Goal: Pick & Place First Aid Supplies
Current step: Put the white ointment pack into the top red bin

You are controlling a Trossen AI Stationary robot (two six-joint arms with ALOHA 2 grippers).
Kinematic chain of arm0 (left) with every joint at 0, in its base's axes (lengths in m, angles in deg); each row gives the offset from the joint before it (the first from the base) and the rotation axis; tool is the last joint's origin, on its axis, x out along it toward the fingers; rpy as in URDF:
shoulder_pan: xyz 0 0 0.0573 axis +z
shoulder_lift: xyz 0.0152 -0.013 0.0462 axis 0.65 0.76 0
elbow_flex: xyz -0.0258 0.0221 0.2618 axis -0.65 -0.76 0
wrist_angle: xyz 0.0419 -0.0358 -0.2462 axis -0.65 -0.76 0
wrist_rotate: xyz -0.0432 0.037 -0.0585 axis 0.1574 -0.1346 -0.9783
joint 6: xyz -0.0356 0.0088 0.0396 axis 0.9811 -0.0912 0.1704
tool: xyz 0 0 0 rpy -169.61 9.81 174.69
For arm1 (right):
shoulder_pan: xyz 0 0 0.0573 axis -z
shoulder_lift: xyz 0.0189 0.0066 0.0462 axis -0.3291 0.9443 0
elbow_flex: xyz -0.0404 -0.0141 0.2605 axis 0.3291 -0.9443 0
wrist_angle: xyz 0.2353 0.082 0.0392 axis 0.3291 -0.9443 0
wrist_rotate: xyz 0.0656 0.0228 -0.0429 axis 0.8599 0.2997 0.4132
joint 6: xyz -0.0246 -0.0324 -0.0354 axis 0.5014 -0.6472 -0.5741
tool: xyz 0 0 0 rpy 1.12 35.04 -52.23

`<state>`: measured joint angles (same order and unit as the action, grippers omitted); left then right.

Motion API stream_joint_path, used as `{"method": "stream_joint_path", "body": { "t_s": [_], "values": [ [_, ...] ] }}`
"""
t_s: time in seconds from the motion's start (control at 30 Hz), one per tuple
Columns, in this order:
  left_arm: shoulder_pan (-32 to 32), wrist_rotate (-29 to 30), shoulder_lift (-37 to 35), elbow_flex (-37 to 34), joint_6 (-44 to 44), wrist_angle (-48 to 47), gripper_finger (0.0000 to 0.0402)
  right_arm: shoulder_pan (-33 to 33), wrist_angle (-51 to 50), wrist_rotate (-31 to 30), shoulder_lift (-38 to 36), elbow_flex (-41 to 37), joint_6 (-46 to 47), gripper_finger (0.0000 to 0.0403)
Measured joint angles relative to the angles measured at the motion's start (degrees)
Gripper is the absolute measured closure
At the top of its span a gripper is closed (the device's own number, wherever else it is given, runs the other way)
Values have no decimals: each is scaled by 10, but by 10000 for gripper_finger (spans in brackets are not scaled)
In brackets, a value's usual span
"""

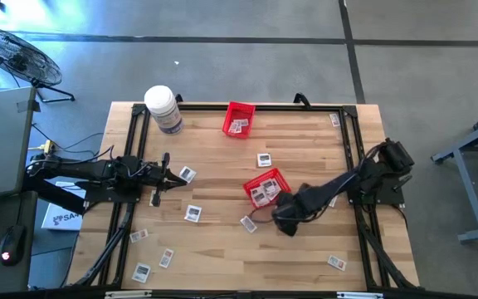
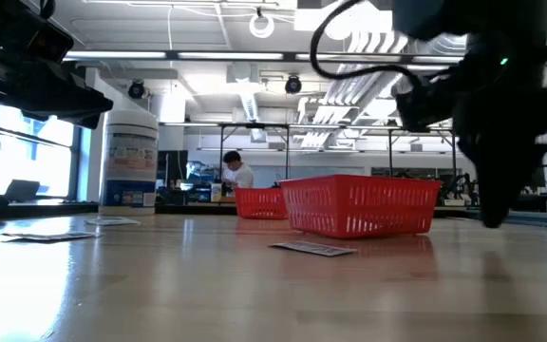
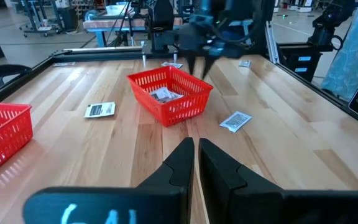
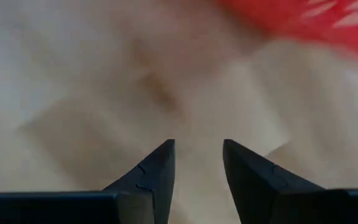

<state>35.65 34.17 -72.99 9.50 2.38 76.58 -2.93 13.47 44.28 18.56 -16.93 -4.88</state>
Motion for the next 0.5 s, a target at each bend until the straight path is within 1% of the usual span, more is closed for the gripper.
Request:
{"method": "stream_joint_path", "body": {
  "t_s": [0.1,0.2,0.33,0.4,0.5],
  "values": [
    [0,0,0,0,0,0,380,24,2,-54,0,-9,-50,274],
    [0,0,0,0,0,0,380,46,-1,-108,0,0,-112,274],
    [0,0,0,0,0,0,380,70,38,-184,0,18,-187,274],
    [0,0,0,0,0,0,380,76,69,-202,0,24,-219,274],
    [0,0,0,0,0,0,380,79,116,-199,0,30,-256,274]
  ]
}}
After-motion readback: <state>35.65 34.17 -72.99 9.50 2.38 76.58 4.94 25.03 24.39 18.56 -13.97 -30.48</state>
